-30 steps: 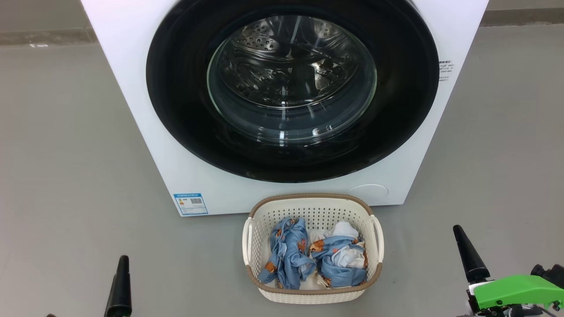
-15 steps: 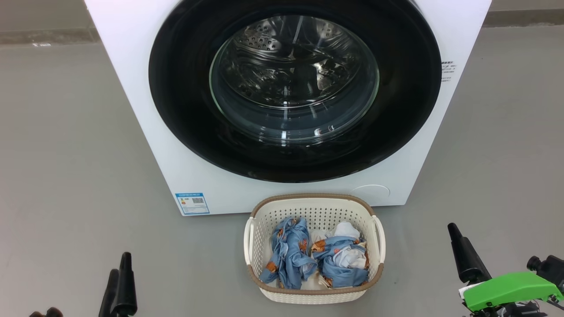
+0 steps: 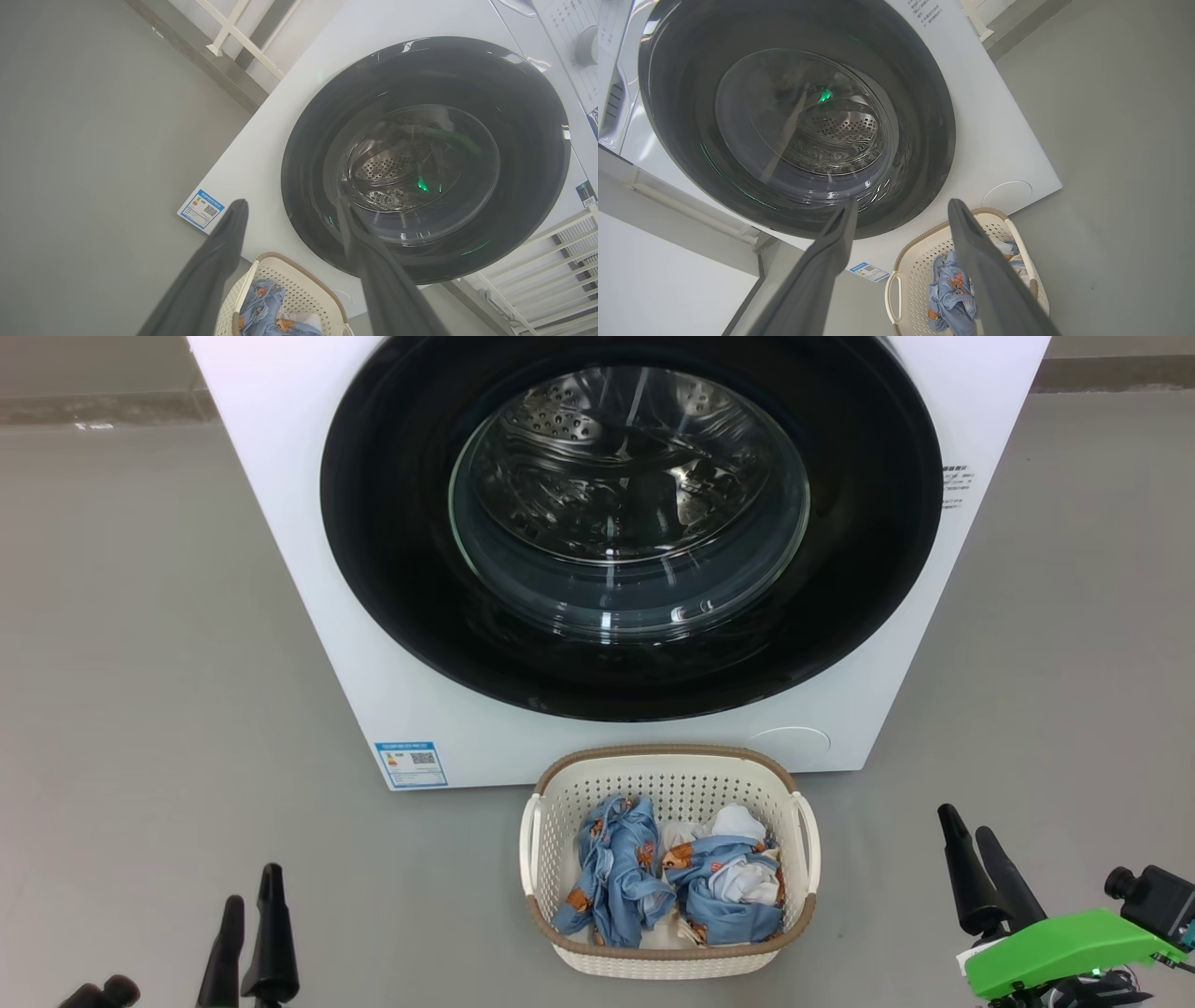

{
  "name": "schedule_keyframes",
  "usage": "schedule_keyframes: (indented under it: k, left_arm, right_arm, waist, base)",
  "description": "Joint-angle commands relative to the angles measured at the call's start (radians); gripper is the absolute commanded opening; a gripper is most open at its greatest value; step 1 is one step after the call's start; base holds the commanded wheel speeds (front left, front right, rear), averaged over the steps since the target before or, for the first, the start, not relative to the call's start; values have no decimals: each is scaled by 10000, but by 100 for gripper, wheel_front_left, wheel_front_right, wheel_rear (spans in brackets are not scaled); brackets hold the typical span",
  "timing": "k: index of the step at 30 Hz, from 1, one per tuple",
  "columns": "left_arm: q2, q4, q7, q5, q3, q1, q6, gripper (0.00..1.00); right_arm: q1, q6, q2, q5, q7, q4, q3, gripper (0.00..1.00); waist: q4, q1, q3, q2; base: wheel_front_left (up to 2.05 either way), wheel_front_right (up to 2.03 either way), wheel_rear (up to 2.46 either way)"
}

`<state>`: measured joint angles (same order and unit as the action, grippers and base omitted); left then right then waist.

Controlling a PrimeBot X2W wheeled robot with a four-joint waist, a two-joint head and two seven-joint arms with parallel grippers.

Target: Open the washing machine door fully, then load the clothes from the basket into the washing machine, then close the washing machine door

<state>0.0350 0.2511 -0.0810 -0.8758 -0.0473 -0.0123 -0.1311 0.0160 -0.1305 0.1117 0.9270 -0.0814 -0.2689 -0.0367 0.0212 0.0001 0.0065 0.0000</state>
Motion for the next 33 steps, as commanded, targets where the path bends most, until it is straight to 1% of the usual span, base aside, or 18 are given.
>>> schedule_keyframes:
  k: [1, 5, 26, 33]
  left_arm:
    - [178, -360, -175, 410, -139, -155, 2, 100]
    - [190, -396, -263, 748, -130, -159, 2, 100]
    - [253, -550, -910, 3231, -97, -171, 3, 100]
    - [298, -557, -1116, 4017, -103, -194, 3, 100]
  right_arm:
    - [421, -1, 217, -361, -162, 319, -212, 100]
    - [425, -1, 258, -663, -251, 332, -295, 100]
    - [491, -2, 588, -2870, -901, 432, -930, 100]
    - [481, -2, 640, -3575, -1108, 433, -972, 100]
  waist:
    - [2, 0, 3, 0]
    - [6, -1, 8, 0]
    - [80, -1, 48, 0]
    - [96, -1, 63, 0]
  base:
    - [0, 0, 0]
    - [0, 0, 0]
    - [0, 0, 0]
    - [0, 0, 0]
